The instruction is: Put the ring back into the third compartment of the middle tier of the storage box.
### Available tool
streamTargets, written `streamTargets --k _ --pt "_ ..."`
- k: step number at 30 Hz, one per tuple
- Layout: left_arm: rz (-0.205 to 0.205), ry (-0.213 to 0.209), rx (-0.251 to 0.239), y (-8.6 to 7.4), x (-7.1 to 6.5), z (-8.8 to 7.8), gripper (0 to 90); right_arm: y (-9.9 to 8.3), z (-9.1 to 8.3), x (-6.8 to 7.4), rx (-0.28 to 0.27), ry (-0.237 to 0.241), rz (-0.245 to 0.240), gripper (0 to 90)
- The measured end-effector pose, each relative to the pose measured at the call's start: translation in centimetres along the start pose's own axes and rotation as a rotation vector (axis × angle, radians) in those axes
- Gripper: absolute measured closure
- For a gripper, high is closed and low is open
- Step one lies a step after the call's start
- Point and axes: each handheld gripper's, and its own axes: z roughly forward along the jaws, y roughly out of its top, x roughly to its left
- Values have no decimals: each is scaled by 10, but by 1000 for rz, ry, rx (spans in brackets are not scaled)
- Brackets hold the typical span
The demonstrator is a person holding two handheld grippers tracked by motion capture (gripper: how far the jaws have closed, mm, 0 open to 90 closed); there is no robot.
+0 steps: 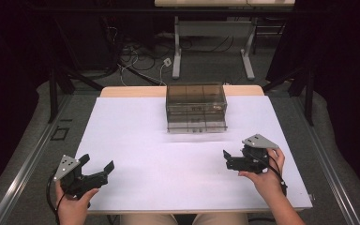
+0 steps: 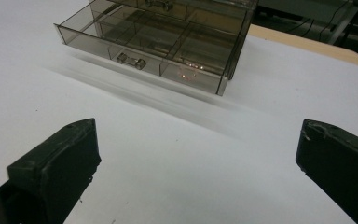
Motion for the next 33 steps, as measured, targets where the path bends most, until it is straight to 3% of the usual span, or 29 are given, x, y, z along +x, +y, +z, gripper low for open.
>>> streamTargets --k 12,24,28,33 --pt "2 -1 1 -1 -1 2 9 -32 -3 -16 -1 -19 98 0" --pt "2 2 13 -2 -1 5 9 -58 -3 -29 4 -62 111 0" --pt "0 6 13 -2 0 4 9 -64 -4 -33 7 -78 150 0" --pt "-8 9 5 -1 3 2 9 -70 -5 -36 14 -92 161 0"
